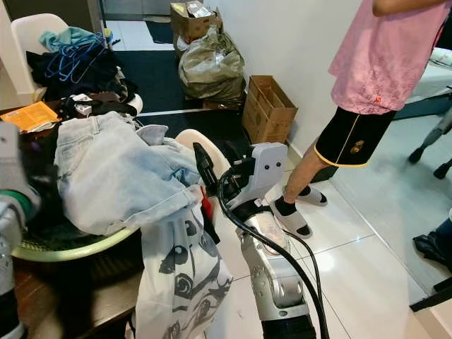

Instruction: Hang hanger

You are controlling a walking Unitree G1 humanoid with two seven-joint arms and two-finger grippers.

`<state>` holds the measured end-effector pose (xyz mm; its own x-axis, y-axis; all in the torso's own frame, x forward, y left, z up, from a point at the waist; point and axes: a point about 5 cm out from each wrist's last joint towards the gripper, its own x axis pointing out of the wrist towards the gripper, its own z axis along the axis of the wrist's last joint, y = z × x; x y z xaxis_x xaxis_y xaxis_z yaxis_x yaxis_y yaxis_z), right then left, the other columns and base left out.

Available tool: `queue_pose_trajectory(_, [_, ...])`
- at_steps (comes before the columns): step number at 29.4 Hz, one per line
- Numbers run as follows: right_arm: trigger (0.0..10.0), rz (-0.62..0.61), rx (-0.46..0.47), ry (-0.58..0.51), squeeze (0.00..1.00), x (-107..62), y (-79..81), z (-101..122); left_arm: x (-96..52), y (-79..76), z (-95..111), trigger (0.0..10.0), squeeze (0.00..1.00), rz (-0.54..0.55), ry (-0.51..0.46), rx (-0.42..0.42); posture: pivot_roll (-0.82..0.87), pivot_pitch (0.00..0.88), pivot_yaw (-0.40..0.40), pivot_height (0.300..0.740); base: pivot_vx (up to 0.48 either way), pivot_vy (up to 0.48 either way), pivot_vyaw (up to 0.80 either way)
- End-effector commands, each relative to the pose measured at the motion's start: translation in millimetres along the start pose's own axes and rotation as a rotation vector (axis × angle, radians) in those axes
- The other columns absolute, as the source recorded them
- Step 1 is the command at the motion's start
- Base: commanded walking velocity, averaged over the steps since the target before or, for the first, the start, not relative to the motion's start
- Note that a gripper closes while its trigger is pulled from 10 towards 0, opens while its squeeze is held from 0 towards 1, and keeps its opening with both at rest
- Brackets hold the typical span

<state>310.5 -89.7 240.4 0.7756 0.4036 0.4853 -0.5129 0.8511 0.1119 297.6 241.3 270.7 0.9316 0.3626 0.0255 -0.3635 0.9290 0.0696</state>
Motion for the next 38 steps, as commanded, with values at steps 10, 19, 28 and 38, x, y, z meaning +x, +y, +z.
queue_pose_trajectory(10, [10.0, -0.005, -0.005, 0.001, 0.0, -2.2, -1.4, 0.6, -2.2, -8.2, -20.3, 10.0, 0.0, -0.112, 0.156, -0.131, 0.01, 0.138, -0.013, 0.74, 0.0, 0.0, 0.0])
queue_pose_trajectory(19, [10.0, -0.008, -0.005, 0.001, 0.0, -2.7, -1.5, 0.7, 1.7, -5.1, -25.3, 5.7, 0.0, -0.084, 0.185, -0.111, 0.0, 0.14, -0.01, 0.74, 0.0, 0.0, 0.0])
queue_pose_trajectory(28, [10.0, -0.011, -0.007, 0.001, 0.0, -2.8, -1.9, 1.3, 4.4, -4.9, -30.4, 0.0, 0.0, -0.093, 0.219, -0.172, 0.0, 0.14, -0.01, 0.74, 0.0, 0.0, 0.0])
queue_pose_trajectory(38, [10.0, -0.009, -0.009, 0.002, 0.0, -1.6, -2.4, 1.3, 7.6, 3.6, -21.1, 0.0, 0.0, -0.014, 0.129, -0.05, 0.0, 0.137, -0.014, 0.74, 0.0, 0.0, 0.0])
